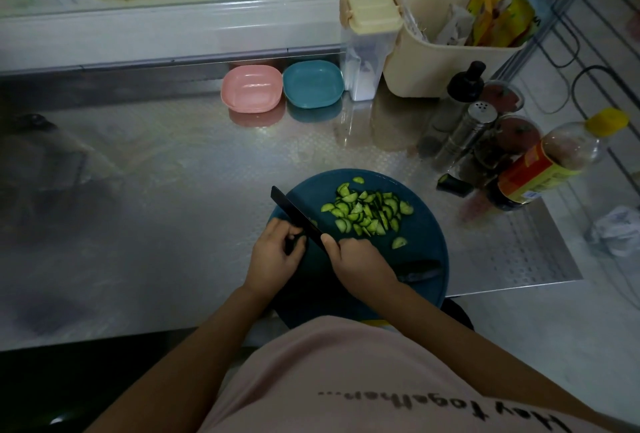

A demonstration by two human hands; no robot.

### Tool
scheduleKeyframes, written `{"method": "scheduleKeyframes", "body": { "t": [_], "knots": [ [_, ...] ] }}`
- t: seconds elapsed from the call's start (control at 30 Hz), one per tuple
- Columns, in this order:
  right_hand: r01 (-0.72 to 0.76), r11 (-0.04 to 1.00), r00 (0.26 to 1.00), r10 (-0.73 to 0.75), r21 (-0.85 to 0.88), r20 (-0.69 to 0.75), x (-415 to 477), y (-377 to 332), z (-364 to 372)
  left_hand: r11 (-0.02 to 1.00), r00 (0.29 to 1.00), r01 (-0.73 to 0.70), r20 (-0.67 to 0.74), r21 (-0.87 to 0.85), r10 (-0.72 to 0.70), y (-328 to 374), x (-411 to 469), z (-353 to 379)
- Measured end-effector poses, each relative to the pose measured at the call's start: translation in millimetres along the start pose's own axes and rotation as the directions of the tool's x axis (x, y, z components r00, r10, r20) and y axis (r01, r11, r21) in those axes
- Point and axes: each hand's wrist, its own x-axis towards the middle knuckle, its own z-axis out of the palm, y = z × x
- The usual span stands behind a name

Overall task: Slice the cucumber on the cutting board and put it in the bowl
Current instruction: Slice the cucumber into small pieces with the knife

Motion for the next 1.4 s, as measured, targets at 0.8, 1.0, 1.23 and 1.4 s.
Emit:
{"method": "scheduleKeyframes", "body": {
  "t": [0.8,1.0,1.23,1.4],
  "knots": [
    [-0.001,0.993,0.997,0.009,0.118,-0.071,-3.8,5.2,-1.8,0.998,1.0,-0.026,-0.012,0.051,0.027,0.3,1.2,0.3],
    [0.013,1.0,1.0,-0.014,-0.015,-0.02,1.3,-1.8,-1.3,0.999,1.0,-0.023,-0.014,0.05,0.024,0.7,0.5,-0.2],
    [-0.024,1.0,1.0,0.024,0.017,0.001,-2.1,1.2,-4.8,0.999,1.0,0.0,0.007,0.033,0.0,2.1,-1.2,-2.5],
    [-0.004,1.0,1.0,0.004,0.007,0.01,-0.9,7.1,-0.7,0.997,1.0,-0.021,0.007,0.07,0.021,1.7,-0.2,-2.2]
  ]
}}
